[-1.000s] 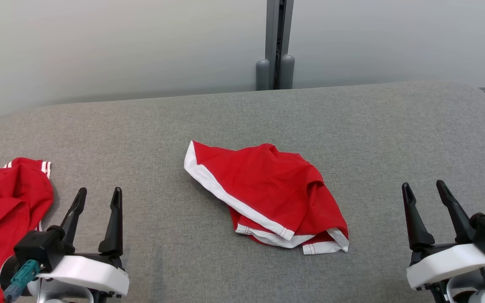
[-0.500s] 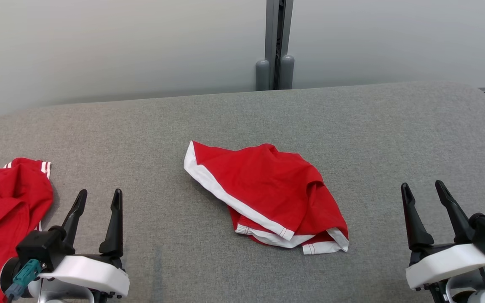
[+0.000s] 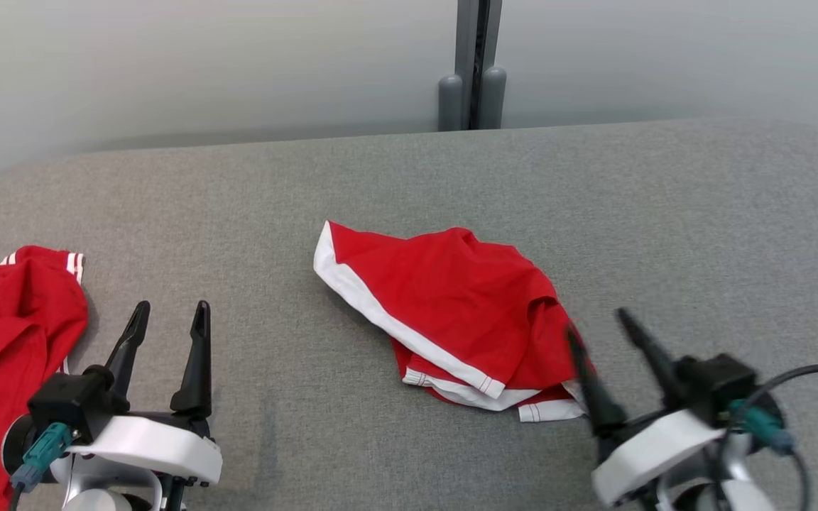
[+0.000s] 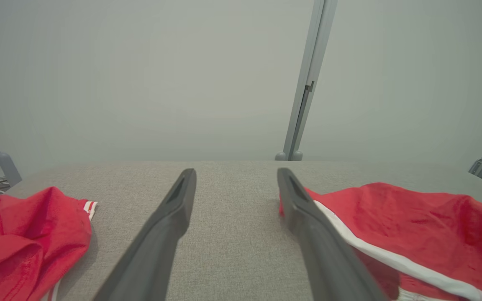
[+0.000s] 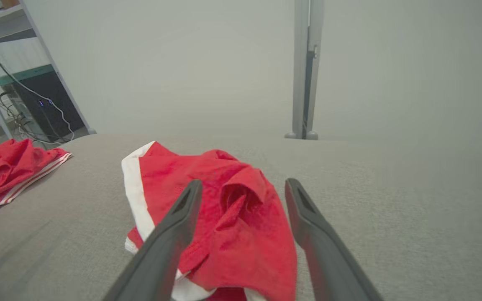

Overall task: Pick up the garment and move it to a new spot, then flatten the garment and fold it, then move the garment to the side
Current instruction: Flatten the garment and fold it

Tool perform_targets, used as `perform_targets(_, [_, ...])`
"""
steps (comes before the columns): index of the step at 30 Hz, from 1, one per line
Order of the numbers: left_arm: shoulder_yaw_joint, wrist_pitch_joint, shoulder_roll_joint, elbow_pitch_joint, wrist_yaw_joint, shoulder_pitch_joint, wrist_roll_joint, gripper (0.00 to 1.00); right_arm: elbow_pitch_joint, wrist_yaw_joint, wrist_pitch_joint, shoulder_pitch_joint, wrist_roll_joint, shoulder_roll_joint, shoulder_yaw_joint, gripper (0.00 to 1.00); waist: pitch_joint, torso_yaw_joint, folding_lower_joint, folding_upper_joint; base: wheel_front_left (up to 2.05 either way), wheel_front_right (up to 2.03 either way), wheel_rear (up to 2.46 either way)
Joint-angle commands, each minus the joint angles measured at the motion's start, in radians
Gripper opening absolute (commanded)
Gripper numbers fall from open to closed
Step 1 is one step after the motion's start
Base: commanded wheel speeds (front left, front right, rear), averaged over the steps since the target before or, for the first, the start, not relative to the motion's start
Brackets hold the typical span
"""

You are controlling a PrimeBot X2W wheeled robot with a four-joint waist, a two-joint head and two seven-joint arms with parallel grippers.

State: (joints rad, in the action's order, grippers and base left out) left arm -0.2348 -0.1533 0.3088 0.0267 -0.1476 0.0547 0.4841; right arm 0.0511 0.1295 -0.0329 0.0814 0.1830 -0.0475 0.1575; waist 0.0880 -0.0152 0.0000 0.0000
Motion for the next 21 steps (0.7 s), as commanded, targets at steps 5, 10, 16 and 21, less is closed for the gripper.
perform_targets(5, [-0.010, -0.018, -0.006, 0.011, 0.007, 0.046, -0.002, 1.00, 0.068, 0.002, 0.039, 0.024, 0.045, -0.007, 0.200, 1.00, 0.041, 0.037, 0.0000, 0.0000, 0.00, 0.00, 0.00])
perform_targets(10, [-0.014, -0.032, -0.017, 0.028, 0.016, 0.063, 0.007, 1.00, 0.123, 0.002, 0.046, 0.033, 0.068, -0.007, 0.281, 1.00, 0.072, 0.060, 0.0000, 0.0000, 0.00, 0.00, 0.00])
perform_targets(16, [-0.015, -0.043, -0.020, 0.040, 0.023, 0.084, 0.009, 1.00, 0.159, 0.002, 0.025, 0.044, 0.043, -0.007, 0.241, 1.00, 0.098, 0.074, 0.0000, 0.0000, 0.00, 0.00, 0.00])
perform_targets(21, [-0.017, -0.051, -0.023, 0.051, 0.023, 0.097, 0.008, 1.00, 0.183, 0.002, 0.015, 0.072, 0.023, -0.006, 0.213, 1.00, 0.123, 0.077, 0.0000, 0.0000, 0.00, 0.00, 0.00])
